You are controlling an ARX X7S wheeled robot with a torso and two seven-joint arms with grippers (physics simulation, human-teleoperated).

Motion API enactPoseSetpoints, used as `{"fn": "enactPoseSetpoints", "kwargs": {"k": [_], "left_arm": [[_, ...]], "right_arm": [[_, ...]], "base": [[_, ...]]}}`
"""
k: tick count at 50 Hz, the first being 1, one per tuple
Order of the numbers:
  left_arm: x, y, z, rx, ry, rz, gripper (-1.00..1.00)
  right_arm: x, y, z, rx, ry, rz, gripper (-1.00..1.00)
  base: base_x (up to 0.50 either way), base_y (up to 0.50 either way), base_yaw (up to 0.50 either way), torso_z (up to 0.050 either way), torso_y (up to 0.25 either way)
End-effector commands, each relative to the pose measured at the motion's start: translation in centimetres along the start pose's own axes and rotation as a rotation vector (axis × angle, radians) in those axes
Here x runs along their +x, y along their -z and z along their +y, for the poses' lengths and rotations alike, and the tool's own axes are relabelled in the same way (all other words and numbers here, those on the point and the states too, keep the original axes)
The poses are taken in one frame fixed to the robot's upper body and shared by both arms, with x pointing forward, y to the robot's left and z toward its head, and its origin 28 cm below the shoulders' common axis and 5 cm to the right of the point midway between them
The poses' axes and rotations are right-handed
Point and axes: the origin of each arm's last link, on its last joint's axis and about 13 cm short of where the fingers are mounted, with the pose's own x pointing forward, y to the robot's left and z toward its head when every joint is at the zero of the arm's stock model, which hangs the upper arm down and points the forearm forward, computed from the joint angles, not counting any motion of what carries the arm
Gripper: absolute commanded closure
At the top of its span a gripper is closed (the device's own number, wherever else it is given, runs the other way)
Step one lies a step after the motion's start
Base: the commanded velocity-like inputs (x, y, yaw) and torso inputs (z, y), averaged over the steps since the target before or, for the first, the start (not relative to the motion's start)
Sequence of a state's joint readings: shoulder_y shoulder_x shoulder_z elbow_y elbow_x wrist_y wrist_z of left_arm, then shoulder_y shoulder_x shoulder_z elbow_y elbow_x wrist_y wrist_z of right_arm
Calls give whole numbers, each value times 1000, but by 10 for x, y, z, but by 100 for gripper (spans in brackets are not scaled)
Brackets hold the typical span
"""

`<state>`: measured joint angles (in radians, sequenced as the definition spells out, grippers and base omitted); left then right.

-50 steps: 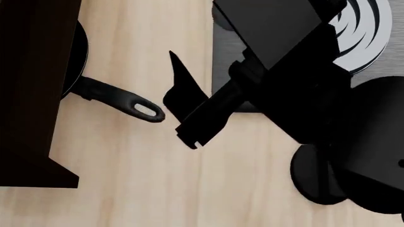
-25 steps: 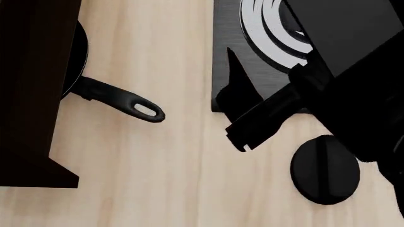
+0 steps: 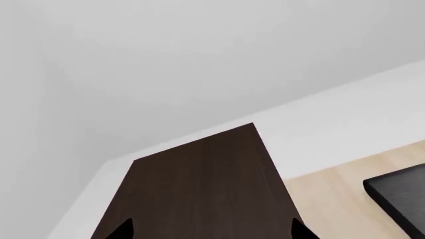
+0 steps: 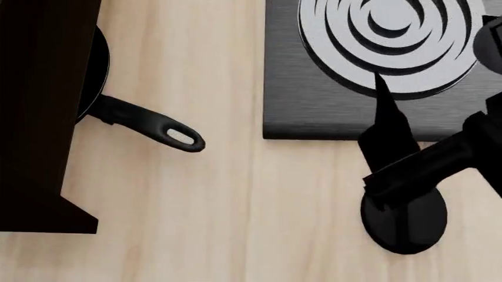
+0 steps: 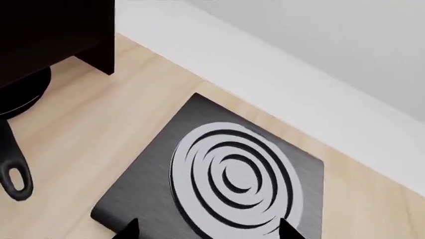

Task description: Put the frying pan under the cabinet shelf.

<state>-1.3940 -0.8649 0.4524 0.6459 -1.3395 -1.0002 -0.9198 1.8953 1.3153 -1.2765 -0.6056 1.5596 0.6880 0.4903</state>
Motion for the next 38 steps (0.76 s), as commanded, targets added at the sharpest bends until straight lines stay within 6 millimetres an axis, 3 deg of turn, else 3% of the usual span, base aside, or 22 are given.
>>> {"fn": "enactPoseSetpoints", "kwargs": {"k": [1,12,21,27,31,38], "left_arm": [[-27,-10,1,15,14,-43,-100],[-48,-17,4,21,26,-71,-100],[-67,-15,2,25,35,-88,-100],[-87,-4,-4,7,50,-92,-100],[-89,5,-5,-6,39,-72,-100],[-98,14,-5,-41,23,-61,-100]], "right_arm": [[-26,1,-3,6,70,-12,-100],[-43,-2,-2,-5,93,-24,-100],[-55,7,-2,-23,136,2,-100],[-54,16,8,-30,160,21,-100],[-52,22,17,-23,178,21,-100],[-62,17,37,15,197,-31,-100]], "base": [[0,0,0,0,0],[0,0,0,0,0],[0,0,0,0,0],[0,0,0,0,0],[0,0,0,0,0],[0,0,0,0,0]]}}
